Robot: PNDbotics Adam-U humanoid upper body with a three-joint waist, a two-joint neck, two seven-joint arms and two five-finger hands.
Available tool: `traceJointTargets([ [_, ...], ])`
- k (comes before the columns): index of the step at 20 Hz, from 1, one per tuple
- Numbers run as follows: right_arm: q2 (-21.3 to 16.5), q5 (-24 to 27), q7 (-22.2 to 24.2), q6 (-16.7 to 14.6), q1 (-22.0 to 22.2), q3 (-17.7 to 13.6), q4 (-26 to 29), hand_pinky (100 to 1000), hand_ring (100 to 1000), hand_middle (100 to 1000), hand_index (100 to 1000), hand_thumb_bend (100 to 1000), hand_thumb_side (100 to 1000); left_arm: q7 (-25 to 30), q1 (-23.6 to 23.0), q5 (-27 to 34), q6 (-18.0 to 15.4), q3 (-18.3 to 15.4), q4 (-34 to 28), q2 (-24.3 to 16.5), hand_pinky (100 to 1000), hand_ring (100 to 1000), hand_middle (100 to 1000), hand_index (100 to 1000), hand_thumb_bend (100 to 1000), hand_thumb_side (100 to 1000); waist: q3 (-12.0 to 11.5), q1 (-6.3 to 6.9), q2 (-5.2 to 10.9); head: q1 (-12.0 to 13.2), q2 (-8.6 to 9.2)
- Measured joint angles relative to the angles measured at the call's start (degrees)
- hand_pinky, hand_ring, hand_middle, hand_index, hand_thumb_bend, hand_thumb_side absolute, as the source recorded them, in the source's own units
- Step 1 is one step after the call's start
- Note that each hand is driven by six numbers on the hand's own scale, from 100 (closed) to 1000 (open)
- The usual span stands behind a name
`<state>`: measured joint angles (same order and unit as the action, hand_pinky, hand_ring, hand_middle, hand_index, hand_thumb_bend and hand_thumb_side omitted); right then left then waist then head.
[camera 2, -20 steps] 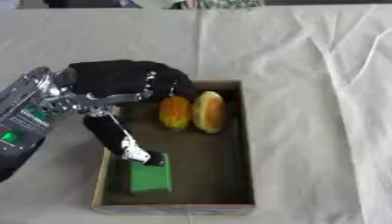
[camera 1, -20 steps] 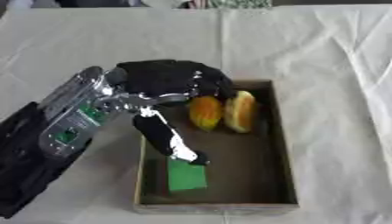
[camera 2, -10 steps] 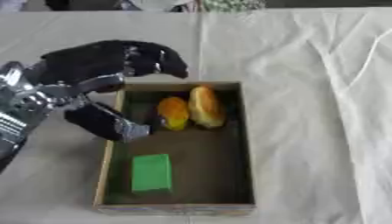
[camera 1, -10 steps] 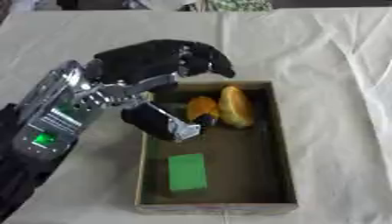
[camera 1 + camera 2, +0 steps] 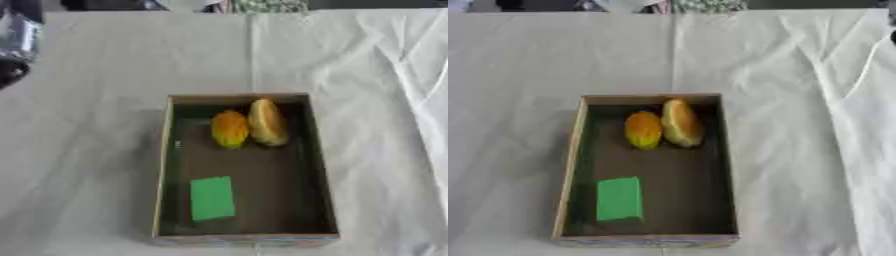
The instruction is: Pick up objects on the table and place them in the box.
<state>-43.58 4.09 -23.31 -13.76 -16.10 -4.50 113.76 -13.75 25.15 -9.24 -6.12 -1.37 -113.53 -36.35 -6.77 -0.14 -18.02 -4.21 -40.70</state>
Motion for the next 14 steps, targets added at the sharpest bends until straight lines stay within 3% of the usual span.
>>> traceJointTargets([
  [6, 1.0, -1.0, -1.0, -1.0, 0.5, -0.6, 0.0, 876, 774, 701, 759, 100, 444, -9.3, -4.9, 2.4, -3.8, -7.1, 0.0, 1.2, 802, 802, 754, 826, 100, 573, -0.4, -1.37, -0.48, 0.0, 0.46],
  [14, 1.9, -2.0, -2.1, -2.0, 0.5, -0.8, 0.0, 872, 773, 701, 759, 100, 438, -12.7, -7.3, 4.3, -8.4, -9.5, -0.1, 3.2, 796, 796, 748, 827, 100, 593, -0.5, -2.01, -0.69, 0.1, 0.48],
])
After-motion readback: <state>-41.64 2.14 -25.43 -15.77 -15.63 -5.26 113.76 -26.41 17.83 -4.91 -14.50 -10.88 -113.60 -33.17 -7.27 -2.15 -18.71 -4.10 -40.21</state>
